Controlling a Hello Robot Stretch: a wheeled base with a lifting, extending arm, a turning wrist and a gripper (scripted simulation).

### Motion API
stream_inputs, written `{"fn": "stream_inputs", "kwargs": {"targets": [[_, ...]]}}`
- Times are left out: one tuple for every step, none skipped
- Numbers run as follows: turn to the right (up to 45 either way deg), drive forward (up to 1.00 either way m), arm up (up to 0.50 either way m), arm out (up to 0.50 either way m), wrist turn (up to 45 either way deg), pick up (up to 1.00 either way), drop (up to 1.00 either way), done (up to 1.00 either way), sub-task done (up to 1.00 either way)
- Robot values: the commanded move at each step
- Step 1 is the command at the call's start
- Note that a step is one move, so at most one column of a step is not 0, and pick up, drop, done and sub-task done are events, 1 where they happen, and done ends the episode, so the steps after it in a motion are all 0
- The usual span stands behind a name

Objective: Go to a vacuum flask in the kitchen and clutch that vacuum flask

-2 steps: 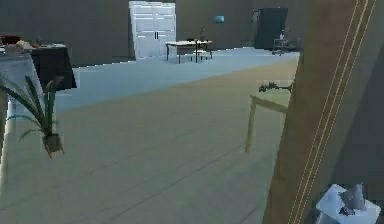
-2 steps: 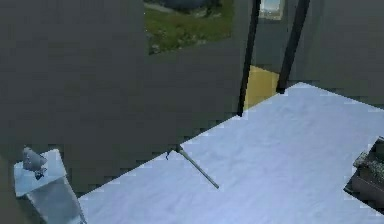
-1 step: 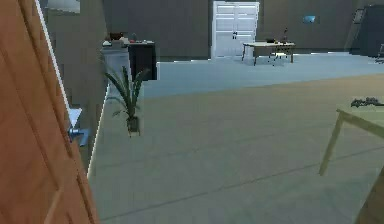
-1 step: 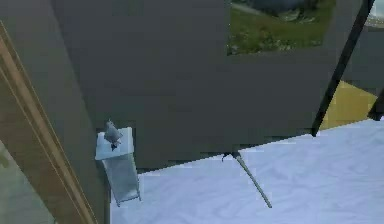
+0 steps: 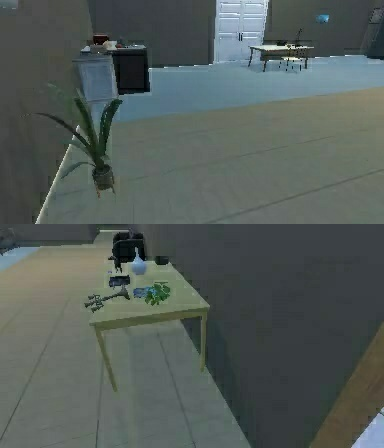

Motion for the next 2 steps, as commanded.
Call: {"fn": "stream_inputs", "kwargs": {"targets": [[0.0,1.0,0.0,0.0,0.0,0.0,0.0,0.0,0.0],[-21.0,0.0,0.0,0.0,0.0,0.0,0.0,0.0,0.0]]}}
